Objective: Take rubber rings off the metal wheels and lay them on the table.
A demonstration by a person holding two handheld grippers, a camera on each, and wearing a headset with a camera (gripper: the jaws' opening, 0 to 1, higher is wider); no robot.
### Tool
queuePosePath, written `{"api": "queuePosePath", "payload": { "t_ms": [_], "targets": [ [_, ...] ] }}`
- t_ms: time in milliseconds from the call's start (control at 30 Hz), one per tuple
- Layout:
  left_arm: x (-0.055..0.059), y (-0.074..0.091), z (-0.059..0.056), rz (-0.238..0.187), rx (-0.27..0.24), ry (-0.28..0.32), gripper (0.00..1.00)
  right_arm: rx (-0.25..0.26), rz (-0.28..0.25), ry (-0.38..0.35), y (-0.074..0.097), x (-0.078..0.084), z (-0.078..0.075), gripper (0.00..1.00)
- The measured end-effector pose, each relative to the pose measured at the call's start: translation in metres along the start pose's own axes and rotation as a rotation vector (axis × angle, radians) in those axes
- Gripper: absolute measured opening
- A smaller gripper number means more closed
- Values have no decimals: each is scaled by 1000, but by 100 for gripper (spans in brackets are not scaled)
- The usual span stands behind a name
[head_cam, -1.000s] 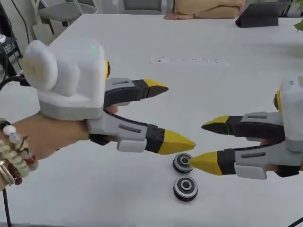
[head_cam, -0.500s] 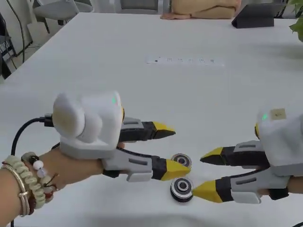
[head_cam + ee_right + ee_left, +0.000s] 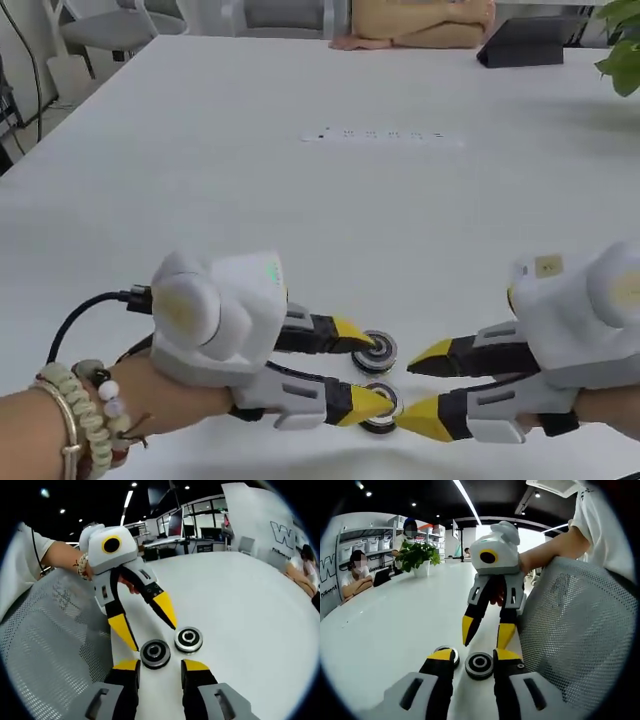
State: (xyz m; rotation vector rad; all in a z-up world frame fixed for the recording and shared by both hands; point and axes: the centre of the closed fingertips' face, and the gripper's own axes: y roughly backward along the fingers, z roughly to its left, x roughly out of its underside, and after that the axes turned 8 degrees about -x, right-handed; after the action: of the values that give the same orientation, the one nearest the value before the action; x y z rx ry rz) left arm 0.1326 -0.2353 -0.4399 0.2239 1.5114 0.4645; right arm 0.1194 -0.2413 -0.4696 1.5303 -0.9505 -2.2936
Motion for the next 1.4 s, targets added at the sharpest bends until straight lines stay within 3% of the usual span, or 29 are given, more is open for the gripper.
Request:
{"api": "queuePosePath", "payload": {
  "t_ms": [100,300,467,533,700,833,1167,1400],
  "targets": [
    [4,-3,-2,9,3,8,22,-4,21,30,-3,2,2,29],
    [10,-7,-10,38,12,-53,18,-4,38,55,-6,4,3,26],
    [13,-8,-5,52,-10,-87,14,-7,48,69,-8,5,4,22],
    [13,-7,-7,54,5,-65,12,0,54,77,-9,5,4,23],
    [19,-9,-9,77,7,-79,10,7,58,75,-9,6,2,22],
    [19,-8,-8,83,6,-78,11,22,78,117,-9,6,3,24],
    [20,-7,-9,92,16,-59,10,8,79,120,-13,5,5,22],
    [20,-7,-13,90,30,-51,14,7,75,103,-12,6,4,20]
  ]
}}
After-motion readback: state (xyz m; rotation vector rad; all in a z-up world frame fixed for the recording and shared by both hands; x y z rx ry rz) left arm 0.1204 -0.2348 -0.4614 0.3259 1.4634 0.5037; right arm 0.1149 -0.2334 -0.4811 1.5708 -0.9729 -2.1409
